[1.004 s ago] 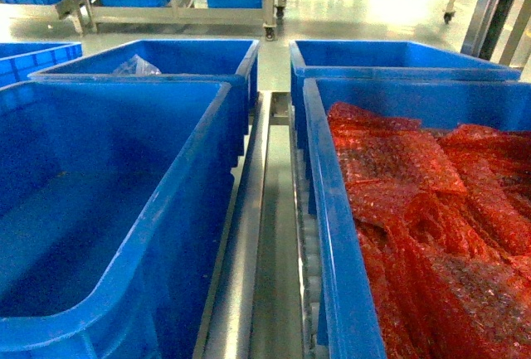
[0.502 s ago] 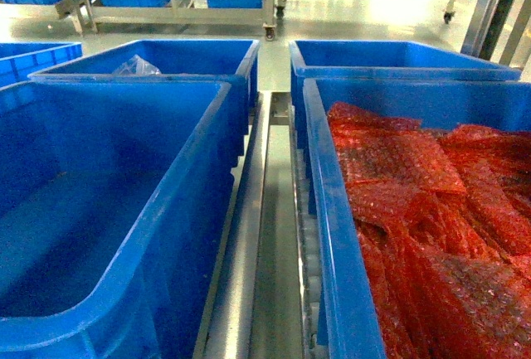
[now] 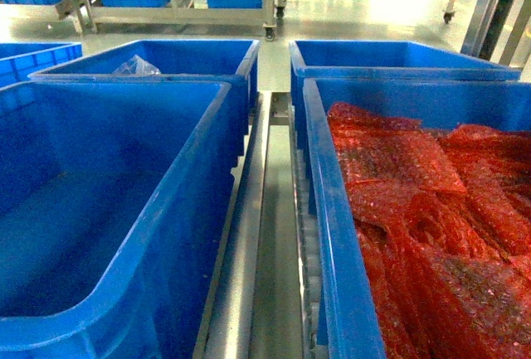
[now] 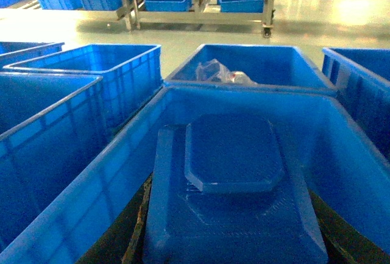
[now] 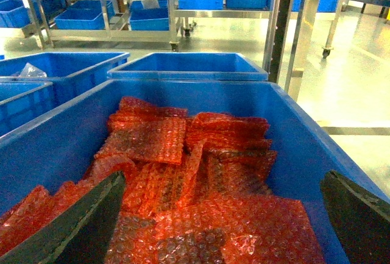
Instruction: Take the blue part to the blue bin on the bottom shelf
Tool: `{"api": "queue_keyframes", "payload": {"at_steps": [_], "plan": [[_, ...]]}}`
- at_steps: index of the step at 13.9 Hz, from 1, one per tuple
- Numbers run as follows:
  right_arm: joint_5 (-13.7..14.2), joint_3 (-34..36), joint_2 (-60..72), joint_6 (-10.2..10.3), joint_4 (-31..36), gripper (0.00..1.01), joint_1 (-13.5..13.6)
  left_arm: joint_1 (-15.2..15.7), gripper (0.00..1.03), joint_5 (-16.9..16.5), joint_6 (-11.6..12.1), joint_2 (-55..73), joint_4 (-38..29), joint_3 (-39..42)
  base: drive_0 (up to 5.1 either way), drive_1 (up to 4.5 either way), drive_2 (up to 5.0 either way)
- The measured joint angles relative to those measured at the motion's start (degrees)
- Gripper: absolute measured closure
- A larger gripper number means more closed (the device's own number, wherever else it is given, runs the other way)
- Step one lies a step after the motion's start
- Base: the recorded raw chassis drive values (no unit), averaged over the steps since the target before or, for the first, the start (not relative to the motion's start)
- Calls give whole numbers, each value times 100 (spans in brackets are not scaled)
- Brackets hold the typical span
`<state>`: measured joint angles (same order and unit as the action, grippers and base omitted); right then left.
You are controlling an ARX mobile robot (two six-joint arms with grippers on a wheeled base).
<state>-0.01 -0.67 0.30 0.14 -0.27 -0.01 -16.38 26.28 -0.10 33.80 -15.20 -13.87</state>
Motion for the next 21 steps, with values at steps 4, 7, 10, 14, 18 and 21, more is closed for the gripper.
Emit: {"api": "queue_keyframes", "payload": {"at_steps": [4,7,10,14,18,21], "plan": [[-2,0,0,0,0,3,0,260,13,-623,-452,1987,-1397,-417,0,0,0],[0,0,0,2,0,3,0,278,5,-693,-415,1971,-1537,-398,0,0,0],[-2,0,0,0,0,3,0,472,17,-1231,-264,1923,-2188,-157,0,0,0],[0,0,0,0,-2,3,0,927,68,-1897,-94,1034,-2035,579,0,0,0],[2,0,0,0,-7,3,0,1648,101,-2555,-74,109,-1497,984,0,0,0],[0,0,0,0,-2,3,0,1622,101,-2627,-74,-566,-1110,1187,0,0,0]]}}
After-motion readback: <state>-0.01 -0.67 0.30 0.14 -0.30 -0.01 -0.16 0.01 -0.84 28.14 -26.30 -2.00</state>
